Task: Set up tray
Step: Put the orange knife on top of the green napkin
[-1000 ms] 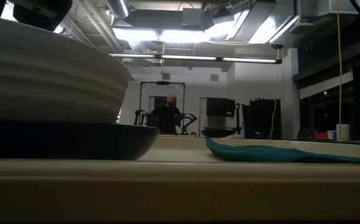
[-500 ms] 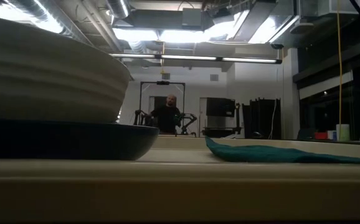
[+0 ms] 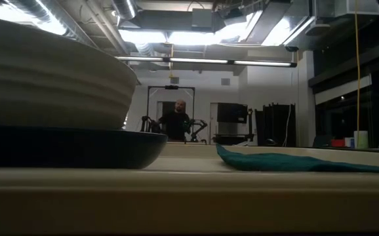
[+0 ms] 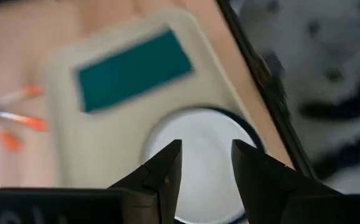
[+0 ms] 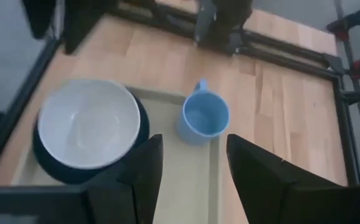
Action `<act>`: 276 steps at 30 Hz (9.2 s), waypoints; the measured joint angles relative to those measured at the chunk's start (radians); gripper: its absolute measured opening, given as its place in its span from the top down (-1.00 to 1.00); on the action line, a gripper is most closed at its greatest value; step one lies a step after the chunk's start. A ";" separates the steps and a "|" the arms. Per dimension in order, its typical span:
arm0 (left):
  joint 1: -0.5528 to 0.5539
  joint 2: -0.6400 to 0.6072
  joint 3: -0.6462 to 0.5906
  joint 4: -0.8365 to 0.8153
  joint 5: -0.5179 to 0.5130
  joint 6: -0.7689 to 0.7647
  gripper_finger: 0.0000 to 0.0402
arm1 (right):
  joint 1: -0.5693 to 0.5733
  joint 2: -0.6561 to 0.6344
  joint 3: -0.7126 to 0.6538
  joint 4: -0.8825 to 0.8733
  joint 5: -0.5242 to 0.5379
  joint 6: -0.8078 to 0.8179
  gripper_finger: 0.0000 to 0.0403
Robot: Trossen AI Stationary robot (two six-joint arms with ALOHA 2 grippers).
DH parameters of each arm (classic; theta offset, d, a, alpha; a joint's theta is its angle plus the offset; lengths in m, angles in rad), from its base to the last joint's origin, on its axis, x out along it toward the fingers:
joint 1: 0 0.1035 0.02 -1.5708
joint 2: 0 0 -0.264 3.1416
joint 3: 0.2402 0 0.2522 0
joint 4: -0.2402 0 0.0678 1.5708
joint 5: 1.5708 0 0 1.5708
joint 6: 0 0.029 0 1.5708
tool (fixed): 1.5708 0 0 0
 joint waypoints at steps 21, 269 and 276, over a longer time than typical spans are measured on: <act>-0.006 -0.462 0.000 0.106 -0.466 0.114 0.34 | 0.002 -0.244 0.000 -0.012 0.139 0.122 0.09; 0.414 -1.222 -1.453 1.408 0.128 0.205 0.90 | -0.380 -0.919 -1.302 1.161 -0.307 0.462 0.09; 0.653 -1.221 -1.453 1.375 0.140 0.246 0.89 | -0.380 -0.919 -1.302 1.147 -0.306 0.436 0.09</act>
